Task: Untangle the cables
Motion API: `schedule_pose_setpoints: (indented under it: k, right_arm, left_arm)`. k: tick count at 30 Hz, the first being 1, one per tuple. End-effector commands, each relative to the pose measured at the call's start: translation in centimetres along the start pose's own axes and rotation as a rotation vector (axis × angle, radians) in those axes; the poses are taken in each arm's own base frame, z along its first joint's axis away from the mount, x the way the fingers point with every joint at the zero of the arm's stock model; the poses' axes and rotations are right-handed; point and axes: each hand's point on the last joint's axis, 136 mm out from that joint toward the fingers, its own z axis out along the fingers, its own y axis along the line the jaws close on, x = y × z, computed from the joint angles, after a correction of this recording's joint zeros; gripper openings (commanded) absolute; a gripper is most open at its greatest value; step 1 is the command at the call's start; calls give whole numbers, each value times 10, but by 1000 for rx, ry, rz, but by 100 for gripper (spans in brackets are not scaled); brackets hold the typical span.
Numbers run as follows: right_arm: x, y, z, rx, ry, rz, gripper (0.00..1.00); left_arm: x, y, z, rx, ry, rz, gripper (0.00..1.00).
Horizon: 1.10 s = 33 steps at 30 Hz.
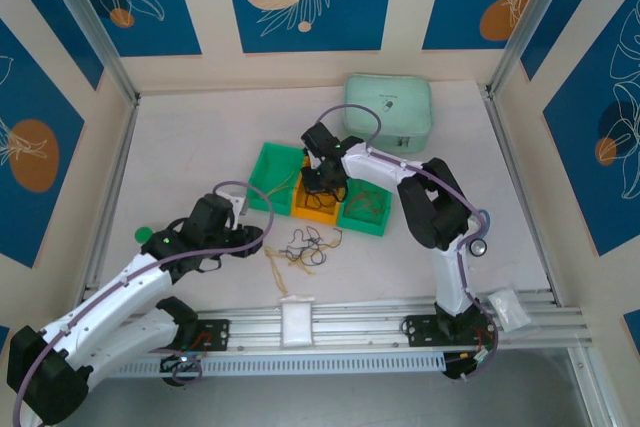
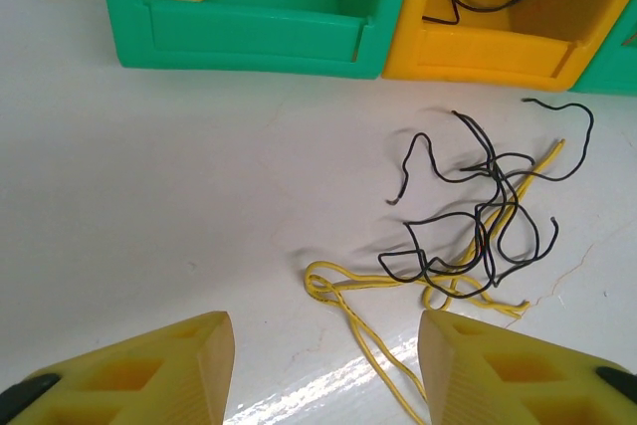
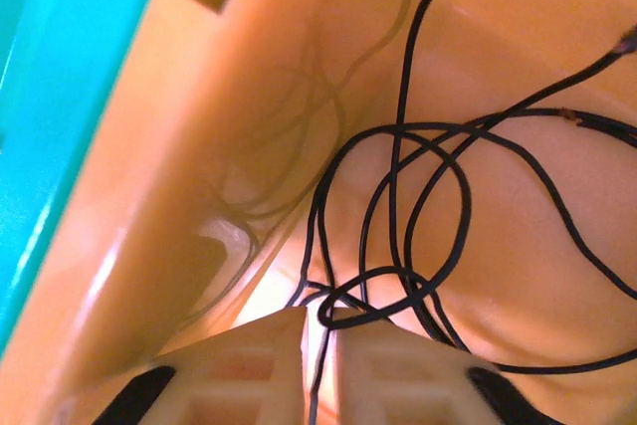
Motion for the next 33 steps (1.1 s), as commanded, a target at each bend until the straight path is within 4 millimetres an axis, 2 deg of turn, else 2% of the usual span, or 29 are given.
schedule_pose_setpoints:
  k: [1, 6, 10, 12, 14, 17, 20, 24, 26, 28, 33]
  right_arm:
    - [11, 12, -19, -61, 21, -1, 21]
    - [10, 19, -50, -89, -22, -16, 23]
    - [7, 24, -83, -111, -83, -33, 23]
    - [8, 25, -103, -113, -110, -44, 23]
    - [13, 25, -122, -118, -132, -65, 23]
    - [31, 27, -140, -156, -121, -104, 22]
    - [55, 20, -146, -161, -93, -89, 21]
    - [86, 8, -140, -164, -58, -55, 21]
    - [99, 6, -138, -181, -46, -38, 21]
    - [110, 7, -136, -209, -25, -22, 21]
    - [123, 19, -129, -242, 13, -18, 21]
  left_arm:
    - [-2, 4, -3, -17, -1, 6, 52]
    - [-3, 2, -2, -7, -7, 6, 49]
    - [-5, -3, -1, 19, 0, 13, 46]
    - [-5, -10, 0, 55, 10, 27, 38]
    - [-4, -22, 3, 112, 33, 41, 23]
    - [1, -41, 11, 188, 86, 80, 16]
    - [8, -53, 20, 207, 144, 144, 15]
    - [16, -65, 31, 228, 194, 220, 15]
    - [19, -74, 34, 257, 211, 273, 29]
    - [21, -79, 38, 273, 237, 300, 36]
    - [13, -79, 52, 230, 250, 292, 37]
